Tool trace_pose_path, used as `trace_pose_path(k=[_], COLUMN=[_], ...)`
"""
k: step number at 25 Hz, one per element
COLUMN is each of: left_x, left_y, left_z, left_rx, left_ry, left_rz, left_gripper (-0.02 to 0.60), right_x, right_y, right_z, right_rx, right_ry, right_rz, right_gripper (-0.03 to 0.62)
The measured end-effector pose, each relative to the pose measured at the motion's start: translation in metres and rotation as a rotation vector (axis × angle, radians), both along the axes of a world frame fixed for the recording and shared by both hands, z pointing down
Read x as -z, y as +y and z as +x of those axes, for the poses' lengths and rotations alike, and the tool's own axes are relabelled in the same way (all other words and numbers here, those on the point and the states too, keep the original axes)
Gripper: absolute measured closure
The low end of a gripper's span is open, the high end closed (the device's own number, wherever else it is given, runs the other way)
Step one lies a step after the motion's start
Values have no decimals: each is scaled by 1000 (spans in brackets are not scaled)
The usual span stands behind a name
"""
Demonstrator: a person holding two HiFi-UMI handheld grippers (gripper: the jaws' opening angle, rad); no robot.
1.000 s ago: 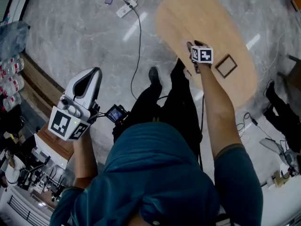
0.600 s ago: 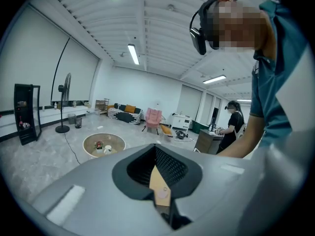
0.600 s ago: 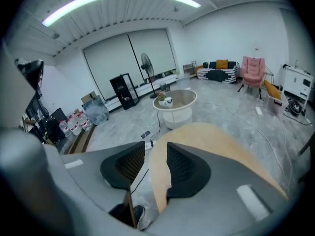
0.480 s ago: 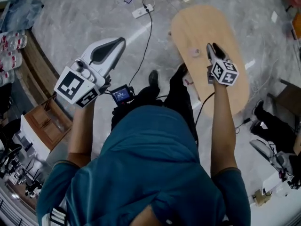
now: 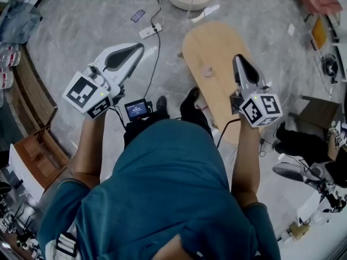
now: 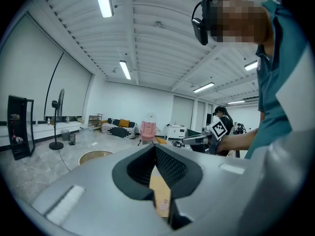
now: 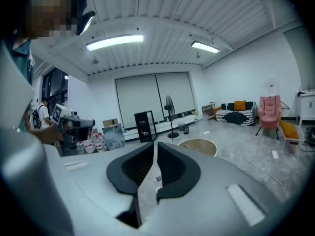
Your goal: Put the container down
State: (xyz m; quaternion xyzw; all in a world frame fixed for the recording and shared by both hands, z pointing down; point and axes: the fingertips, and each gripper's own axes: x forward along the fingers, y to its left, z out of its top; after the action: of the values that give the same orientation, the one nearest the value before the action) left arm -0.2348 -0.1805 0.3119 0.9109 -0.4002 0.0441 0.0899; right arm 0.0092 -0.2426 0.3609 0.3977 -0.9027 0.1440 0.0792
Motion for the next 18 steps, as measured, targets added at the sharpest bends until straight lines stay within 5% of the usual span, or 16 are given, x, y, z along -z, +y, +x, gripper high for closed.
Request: trace_pose_path(k=[11, 18], left_x=[22, 39], left_y=[21, 24], left_z=[27, 44], left_rx=[-72, -130], left_ry=[-4, -20], left_rz=[77, 112], left_gripper=[584, 584], right_x=[144, 182], right_y=[95, 135], right_z=[-13, -7], right_rx=[79, 54], right_ry=[-45, -8], right_rz=[201, 280], right_gripper=[573, 586])
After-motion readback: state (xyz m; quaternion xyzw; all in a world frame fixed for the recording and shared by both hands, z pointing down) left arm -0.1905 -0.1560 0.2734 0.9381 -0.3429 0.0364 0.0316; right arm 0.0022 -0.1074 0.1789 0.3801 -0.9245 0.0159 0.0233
